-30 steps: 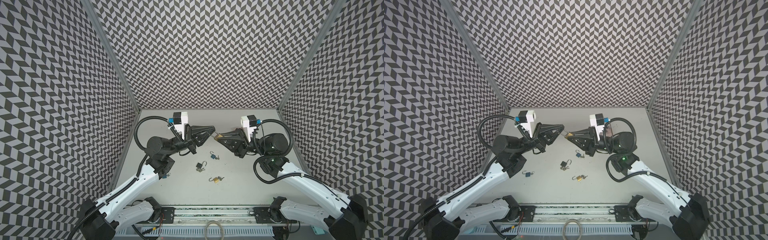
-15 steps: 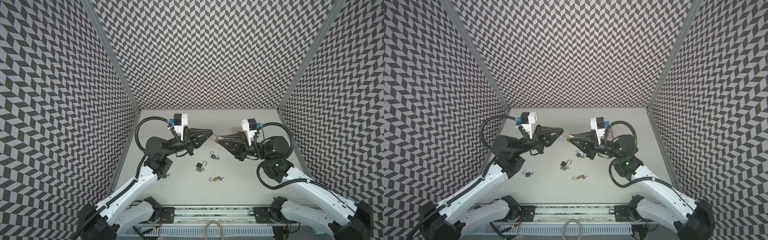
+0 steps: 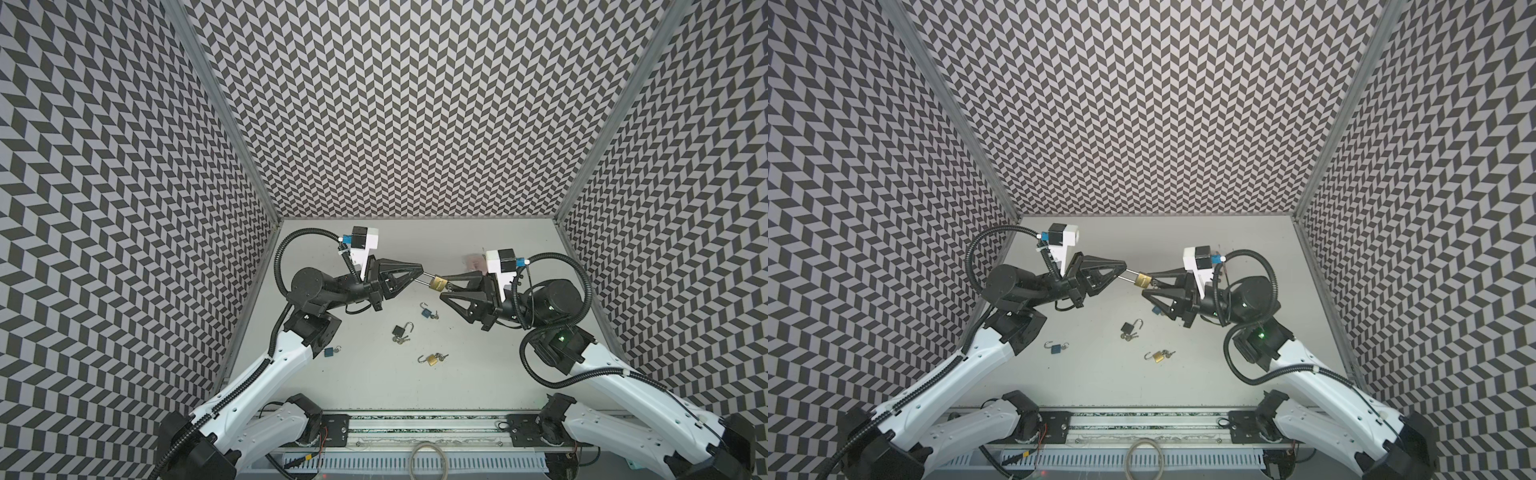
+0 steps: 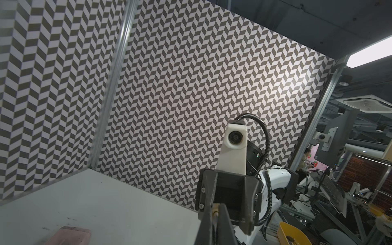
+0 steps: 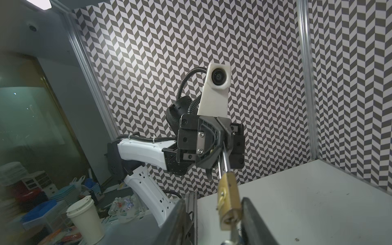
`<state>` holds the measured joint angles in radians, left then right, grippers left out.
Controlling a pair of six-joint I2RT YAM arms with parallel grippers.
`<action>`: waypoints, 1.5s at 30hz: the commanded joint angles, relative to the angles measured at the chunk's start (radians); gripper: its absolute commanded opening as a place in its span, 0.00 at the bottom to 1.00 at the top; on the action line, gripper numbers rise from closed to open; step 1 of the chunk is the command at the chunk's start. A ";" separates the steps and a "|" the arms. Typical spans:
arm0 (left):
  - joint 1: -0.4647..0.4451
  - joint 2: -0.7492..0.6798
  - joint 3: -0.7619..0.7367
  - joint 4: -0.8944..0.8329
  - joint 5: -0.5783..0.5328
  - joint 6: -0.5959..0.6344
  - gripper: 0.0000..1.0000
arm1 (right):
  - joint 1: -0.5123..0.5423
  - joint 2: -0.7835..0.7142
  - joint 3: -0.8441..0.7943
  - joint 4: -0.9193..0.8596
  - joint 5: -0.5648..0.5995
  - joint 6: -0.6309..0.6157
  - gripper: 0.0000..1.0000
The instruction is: Lock with the key
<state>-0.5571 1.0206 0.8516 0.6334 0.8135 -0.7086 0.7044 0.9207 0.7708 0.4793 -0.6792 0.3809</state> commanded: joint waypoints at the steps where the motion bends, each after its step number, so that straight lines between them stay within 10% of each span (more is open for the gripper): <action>1: 0.008 -0.023 0.042 0.027 -0.051 -0.006 0.00 | -0.002 -0.065 -0.033 0.053 0.023 -0.060 0.51; 25: 0.007 -0.024 0.036 0.054 -0.005 -0.012 0.00 | -0.002 0.001 0.005 0.157 0.034 0.127 0.43; 45: 0.008 -0.028 0.040 0.053 -0.014 -0.009 0.00 | -0.002 0.002 0.012 0.108 0.044 0.116 0.00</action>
<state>-0.5556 1.0054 0.8642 0.6647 0.8169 -0.7116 0.6998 0.9436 0.7639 0.5518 -0.6197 0.5045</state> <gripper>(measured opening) 0.048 0.053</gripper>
